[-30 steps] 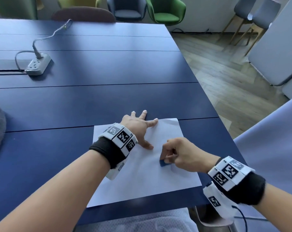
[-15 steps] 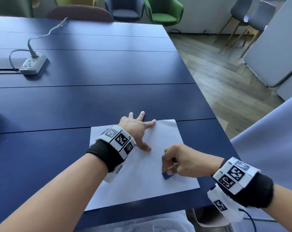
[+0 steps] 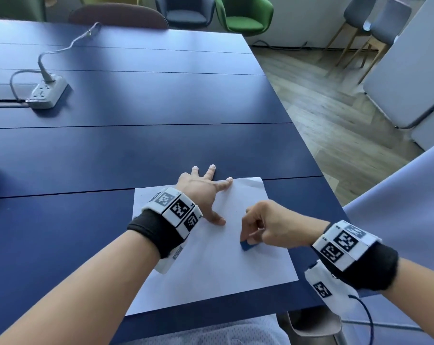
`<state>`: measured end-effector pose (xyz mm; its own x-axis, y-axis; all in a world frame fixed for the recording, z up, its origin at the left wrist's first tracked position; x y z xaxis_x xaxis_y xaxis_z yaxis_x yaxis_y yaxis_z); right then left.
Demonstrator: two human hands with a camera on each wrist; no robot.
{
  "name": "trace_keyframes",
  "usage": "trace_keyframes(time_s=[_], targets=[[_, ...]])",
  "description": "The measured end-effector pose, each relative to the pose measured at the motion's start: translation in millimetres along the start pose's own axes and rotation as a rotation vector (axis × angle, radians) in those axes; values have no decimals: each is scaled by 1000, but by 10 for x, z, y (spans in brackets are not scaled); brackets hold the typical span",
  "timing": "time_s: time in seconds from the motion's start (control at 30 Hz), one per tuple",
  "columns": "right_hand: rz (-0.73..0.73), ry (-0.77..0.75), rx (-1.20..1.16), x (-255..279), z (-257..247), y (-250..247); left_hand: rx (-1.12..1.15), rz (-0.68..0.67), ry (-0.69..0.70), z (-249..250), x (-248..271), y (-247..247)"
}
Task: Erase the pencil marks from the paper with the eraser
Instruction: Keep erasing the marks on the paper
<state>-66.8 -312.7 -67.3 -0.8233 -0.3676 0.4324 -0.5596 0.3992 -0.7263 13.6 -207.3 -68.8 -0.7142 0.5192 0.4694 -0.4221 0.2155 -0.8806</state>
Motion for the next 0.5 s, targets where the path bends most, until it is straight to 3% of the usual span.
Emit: trace_keyframes(time_s=[0.13,0.2,0.3,0.43,0.5], targets=[[234,8,-90,-99,17,-173,-9,4,-3,3,10,-10],[193,-7,-103,12,5,-66,-10,-1,-4,9,10,-8],[-10,-36,-43,177,-79,147,-7,-12,-8,14,24,-16],[216,-19,-40,74,-44,-57,-12,-2,-10,15,29,-19],[202,-27,-51,124,-33,-11,-12,-6,-12,18,22,-15]])
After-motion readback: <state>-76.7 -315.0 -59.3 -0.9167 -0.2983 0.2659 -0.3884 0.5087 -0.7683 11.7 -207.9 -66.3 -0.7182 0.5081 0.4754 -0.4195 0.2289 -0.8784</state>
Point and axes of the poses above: each hand's wrist, its own x-axis away from the middle knuckle, its own y-axis out of the palm, z = x × y, the point moved 8 cm from there along -x, towards the middle knuckle, and after that the axes turned 6 degrees about x, right-handed, at the moved point
